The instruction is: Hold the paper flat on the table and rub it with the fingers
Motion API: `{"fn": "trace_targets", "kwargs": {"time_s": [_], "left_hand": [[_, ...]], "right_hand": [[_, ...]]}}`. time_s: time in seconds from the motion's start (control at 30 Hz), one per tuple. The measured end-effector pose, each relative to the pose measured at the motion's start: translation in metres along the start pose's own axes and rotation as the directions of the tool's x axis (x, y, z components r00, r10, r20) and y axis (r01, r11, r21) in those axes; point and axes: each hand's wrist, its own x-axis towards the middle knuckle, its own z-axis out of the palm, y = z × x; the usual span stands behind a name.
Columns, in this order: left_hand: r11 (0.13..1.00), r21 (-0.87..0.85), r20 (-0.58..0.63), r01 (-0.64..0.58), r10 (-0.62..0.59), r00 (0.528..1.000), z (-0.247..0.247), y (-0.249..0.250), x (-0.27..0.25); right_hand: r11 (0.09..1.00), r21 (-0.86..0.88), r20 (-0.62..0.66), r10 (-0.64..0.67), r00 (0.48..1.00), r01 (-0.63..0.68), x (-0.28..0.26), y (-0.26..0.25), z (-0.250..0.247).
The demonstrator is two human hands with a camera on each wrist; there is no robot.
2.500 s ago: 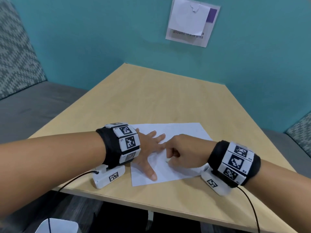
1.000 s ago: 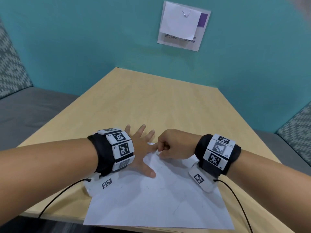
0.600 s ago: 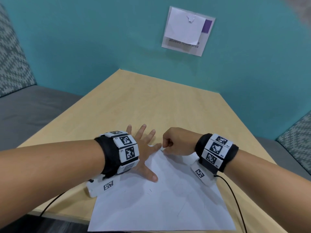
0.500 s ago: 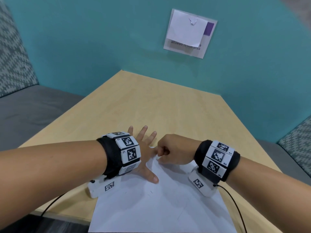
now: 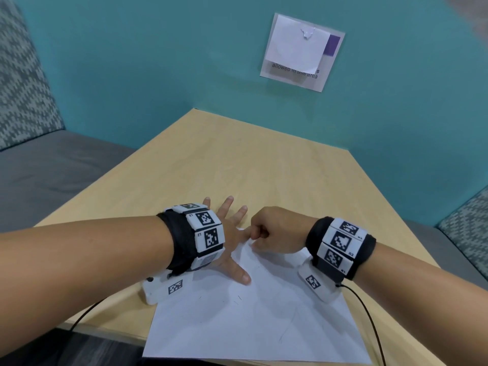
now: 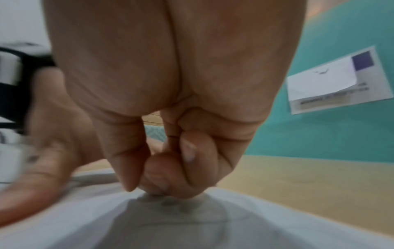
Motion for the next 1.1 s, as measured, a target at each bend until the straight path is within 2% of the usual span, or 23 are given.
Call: {"fn": "trace_targets", "kwargs": {"time_s": [0.1,0.23,0.33,0.47,0.6,0.73,0.87,0.93,1.03,1.1], "left_hand": [[1.0,-0.02,0.0,-0.008,0.008,1.0,-0.002,0.0,-0.001],[1.0,-0.002,-0.006,-0.007,0.007,1.0,0.003,-0.003,0.003],[1.0,0.003,-0.002,-0.006,0.006,1.0,0.004,-0.004,0.003],[1.0,0.031,0.013,-0.003,0.003,1.0,0.003,-0.003,0.004],[1.0,0.029,0.019,-0.003,0.002,1.0,0.002,-0.004,0.004],[0.999,0.045,0.035,-0.008,0.006,0.999,0.0,-0.002,0.002],[0.996,0.044,0.023,-0.077,0.076,0.997,-0.01,0.002,0.002],[0.994,0.036,0.043,-0.104,0.103,0.994,-0.014,0.003,0.003],[0.994,0.004,0.037,-0.114,0.113,0.993,-0.012,0.002,0.002],[0.994,-0.019,0.029,-0.107,0.107,0.994,-0.008,0.0,0.002]], "right_hand": [[0.999,0.002,0.039,-0.051,0.998,0.051,-0.005,-0.005,0.005],[1.0,-0.012,-0.037,0.024,0.999,-0.024,0.0,0.01,-0.002],[0.999,-0.039,-0.025,0.014,1.0,-0.015,0.0,0.01,0.001],[0.996,-0.034,-0.052,0.08,0.995,-0.082,-0.001,0.021,-0.006],[0.998,-0.034,-0.027,0.056,0.998,-0.057,-0.005,0.024,0.0],[0.994,-0.022,-0.07,0.102,0.992,-0.103,-0.007,0.031,-0.003],[0.995,0.005,-0.061,0.096,0.993,-0.096,-0.008,0.032,-0.004],[0.997,0.011,-0.044,0.078,0.996,-0.078,-0.01,0.025,-0.003],[0.999,0.017,0.035,-0.041,0.999,0.04,-0.016,0.006,0.006],[0.998,0.023,0.049,-0.061,0.997,0.06,-0.018,0.002,0.006]]}}
